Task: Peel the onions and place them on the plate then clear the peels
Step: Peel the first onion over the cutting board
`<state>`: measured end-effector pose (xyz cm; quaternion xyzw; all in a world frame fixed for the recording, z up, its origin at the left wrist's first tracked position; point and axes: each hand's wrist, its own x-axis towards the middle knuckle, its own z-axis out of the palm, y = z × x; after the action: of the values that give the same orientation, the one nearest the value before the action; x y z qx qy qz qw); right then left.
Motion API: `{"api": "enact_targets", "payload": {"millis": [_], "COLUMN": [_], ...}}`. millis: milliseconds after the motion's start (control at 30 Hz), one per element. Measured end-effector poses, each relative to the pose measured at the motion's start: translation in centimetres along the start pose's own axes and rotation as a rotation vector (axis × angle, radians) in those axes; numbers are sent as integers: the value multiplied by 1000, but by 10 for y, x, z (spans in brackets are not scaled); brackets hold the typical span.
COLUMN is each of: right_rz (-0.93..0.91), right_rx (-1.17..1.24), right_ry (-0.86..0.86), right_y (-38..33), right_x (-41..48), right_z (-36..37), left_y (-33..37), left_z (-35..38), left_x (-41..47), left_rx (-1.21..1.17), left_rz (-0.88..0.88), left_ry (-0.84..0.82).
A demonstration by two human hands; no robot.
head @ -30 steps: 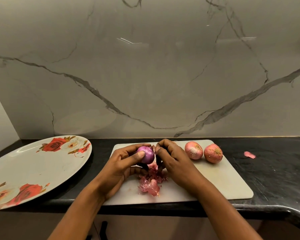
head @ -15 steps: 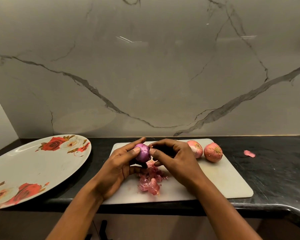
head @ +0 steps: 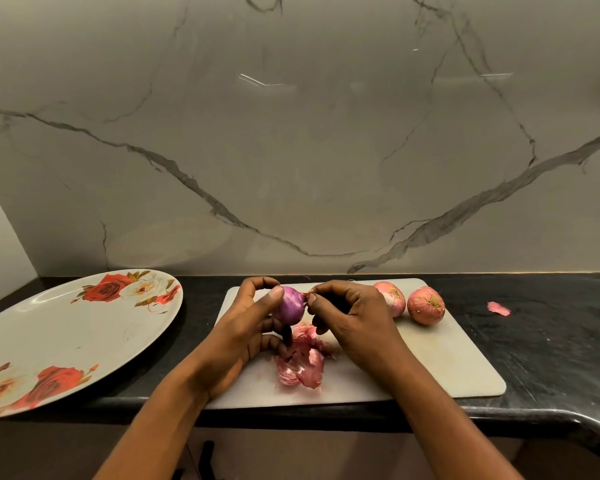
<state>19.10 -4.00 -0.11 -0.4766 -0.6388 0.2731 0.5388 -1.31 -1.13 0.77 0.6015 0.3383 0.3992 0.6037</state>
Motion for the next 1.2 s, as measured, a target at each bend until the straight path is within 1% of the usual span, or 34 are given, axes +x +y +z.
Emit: {"api": "enact_targets", "payload": {"millis": [100, 233, 333, 467, 600, 733, 867, 967, 1200], "right_rz": [1, 2, 7, 26, 51, 79, 51, 35, -17], "right_rx": [1, -2, -29, -43, 16, 105, 94, 100, 5], "right_ry": [8, -11, -24, -8, 29, 85, 47, 1, -66], "right_y": [0, -1, -1, 1, 0, -1, -5, -7, -7], "right_x": [0, 1, 0, 1, 2, 2, -3, -5, -6], "right_z": [0, 0, 1, 1, 1, -1, 0, 0, 0], "left_y": [-1, 3, 4, 3, 5, 6, 6, 4, 1], "left_z": [-1, 3, 4, 1, 2, 0, -2, -2, -2], "left_x": [-1, -3, -2, -2, -4, -5, -6, -5, -2], "left_rx": [62, 56, 9, -115, -133, -128, -168, -135, -96], "left_rz": [5, 23, -9, -68, -107, -98, -71, -61, -81], "left_ry": [-12, 4, 27, 68, 61, 25, 13, 28, 63]}}
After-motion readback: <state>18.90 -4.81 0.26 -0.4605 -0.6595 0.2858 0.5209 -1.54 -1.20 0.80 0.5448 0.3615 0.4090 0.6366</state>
